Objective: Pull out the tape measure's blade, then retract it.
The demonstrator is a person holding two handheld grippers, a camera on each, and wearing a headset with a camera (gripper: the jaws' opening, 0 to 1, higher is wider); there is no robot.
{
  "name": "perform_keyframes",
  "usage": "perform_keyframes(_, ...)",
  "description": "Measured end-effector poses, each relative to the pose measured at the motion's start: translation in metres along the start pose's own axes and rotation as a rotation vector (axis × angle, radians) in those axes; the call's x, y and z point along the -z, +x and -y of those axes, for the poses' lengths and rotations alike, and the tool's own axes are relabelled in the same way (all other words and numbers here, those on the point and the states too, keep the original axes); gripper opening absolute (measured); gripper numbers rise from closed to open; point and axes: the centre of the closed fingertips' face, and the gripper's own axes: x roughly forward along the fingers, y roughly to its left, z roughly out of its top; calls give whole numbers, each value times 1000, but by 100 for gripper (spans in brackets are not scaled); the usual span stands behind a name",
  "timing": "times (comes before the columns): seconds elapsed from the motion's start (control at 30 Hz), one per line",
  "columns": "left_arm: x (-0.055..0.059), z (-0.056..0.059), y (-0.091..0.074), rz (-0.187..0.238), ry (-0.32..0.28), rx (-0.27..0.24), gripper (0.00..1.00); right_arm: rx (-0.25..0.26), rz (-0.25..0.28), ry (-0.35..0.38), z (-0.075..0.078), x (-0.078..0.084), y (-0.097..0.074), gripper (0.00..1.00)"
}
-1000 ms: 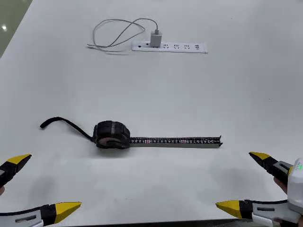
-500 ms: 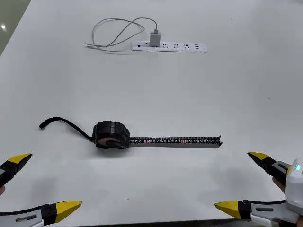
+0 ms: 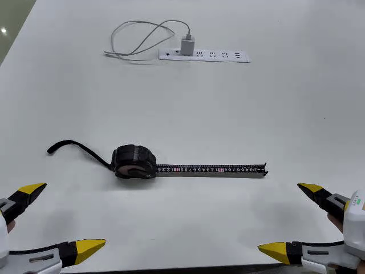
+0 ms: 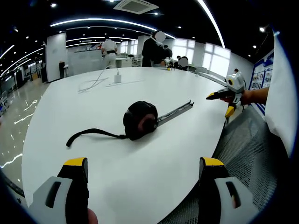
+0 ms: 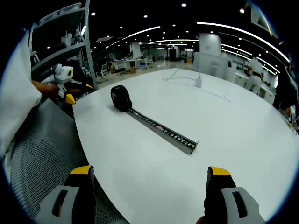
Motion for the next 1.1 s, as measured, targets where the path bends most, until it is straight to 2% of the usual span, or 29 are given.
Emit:
perform_keyframes(0.23, 0, 6, 7, -3, -19, 15, 97, -4, -3, 2, 0, 1, 1, 99)
perform_keyframes(0.5, -8, 13, 18, 13, -39, 28, 97, -4, -2, 4, 0, 1, 2, 99)
perform_keyframes(1.1, -22, 14, 46, 12, -71, 27, 95, -6, 1, 9, 0, 1, 2, 99)
